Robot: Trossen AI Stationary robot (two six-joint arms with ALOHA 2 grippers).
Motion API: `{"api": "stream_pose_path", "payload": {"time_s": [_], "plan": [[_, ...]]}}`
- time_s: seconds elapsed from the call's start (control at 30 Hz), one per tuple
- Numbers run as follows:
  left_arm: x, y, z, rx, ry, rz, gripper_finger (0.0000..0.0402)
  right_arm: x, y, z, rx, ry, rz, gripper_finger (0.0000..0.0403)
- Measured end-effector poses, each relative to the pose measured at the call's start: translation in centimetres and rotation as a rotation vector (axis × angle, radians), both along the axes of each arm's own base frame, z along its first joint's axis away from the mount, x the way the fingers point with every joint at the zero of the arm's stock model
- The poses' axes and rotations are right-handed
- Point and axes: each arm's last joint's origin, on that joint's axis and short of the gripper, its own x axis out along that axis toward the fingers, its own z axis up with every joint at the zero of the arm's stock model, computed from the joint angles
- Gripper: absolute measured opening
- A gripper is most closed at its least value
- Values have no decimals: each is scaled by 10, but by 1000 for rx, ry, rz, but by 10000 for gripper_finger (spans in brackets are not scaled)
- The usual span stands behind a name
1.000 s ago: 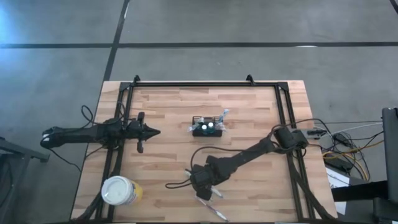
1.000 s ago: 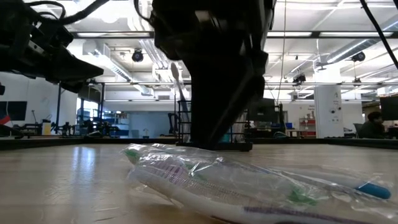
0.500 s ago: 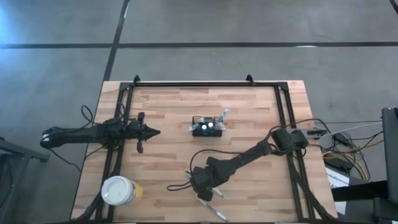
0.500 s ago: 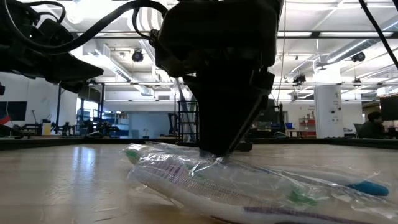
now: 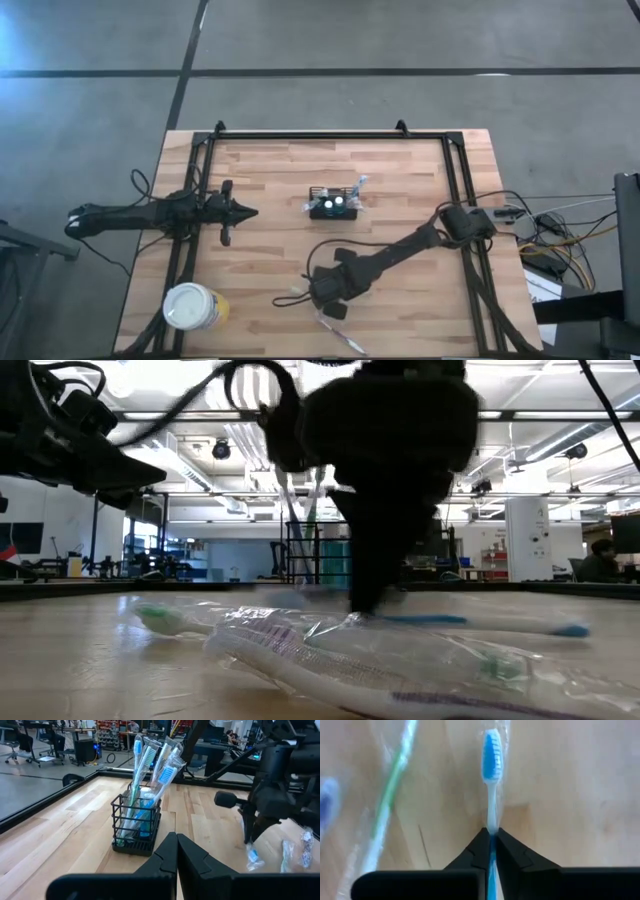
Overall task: Pick & Place toothbrushing station
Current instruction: Put the blue toothbrush into the wire organizer
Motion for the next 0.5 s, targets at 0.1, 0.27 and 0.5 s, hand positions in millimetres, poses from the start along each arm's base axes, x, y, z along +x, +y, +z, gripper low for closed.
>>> {"api": "stream_pose_path", "payload": {"time_s": [0.1, 0.27, 0.5], "plan": [[0, 0, 0, 0, 0, 0, 3, -1, -3, 14, -39, -43, 3, 10], [0, 0, 0, 0, 0, 0, 3, -6, -7, 42, -148, -129, 29, 8], [0, 0, 0, 0, 0, 0, 3, -20, -8, 89, -201, -420, 148, 8]]}}
